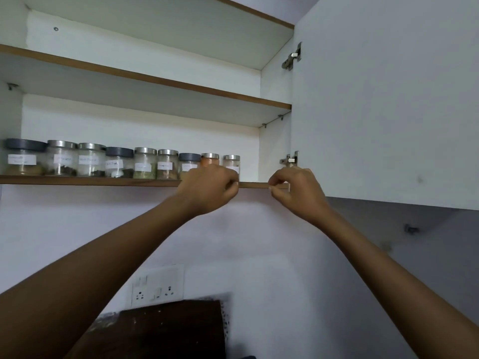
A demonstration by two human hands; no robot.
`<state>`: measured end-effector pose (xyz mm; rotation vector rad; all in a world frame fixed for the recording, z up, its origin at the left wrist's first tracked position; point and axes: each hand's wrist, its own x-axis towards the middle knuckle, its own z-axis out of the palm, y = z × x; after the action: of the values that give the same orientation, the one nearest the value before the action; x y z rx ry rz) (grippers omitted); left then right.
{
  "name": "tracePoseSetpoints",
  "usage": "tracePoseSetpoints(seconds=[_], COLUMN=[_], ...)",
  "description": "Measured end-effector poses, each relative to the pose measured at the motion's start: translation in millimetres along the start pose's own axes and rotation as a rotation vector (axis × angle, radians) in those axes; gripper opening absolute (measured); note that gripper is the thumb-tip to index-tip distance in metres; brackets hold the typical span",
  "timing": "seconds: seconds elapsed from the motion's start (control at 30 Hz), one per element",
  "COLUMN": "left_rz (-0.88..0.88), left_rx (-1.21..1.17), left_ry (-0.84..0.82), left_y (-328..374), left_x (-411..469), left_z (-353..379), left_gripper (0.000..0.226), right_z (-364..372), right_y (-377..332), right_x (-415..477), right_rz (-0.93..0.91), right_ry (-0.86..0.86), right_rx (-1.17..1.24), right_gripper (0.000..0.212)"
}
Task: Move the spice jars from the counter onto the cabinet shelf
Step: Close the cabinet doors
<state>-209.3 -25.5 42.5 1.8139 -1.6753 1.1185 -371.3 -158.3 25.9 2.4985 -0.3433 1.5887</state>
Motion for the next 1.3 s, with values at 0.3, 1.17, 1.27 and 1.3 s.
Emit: tracePoseSetpoints(seconds=[0.3, 1.17, 1.27, 1.3], left_rz=[0.052, -0.11, -0.149, -0.151], left_rx=[-0.224, -0.68, -0.601, -0.592], left_ry=[0.041, -0.08, 0.0, 0.015], left_y=[77, 366, 368, 367], left_x=[3, 118, 112, 110], left_z=[-11, 59, 61, 60], left_gripper=[0.024, 0.094, 0.087, 0.086], right_z=[-106, -216, -217, -217], right_y=[3, 138, 136, 134], right_x=[-46, -42, -42, -42], right_rz=[0.079, 0.625, 0.583, 0.565], right_ry=[0.06, 0.355, 0.349, 0.35], right_rx=[-0.119, 0.107, 0.109, 0.106], right_gripper=[0.006, 0.03, 0.023, 0.02])
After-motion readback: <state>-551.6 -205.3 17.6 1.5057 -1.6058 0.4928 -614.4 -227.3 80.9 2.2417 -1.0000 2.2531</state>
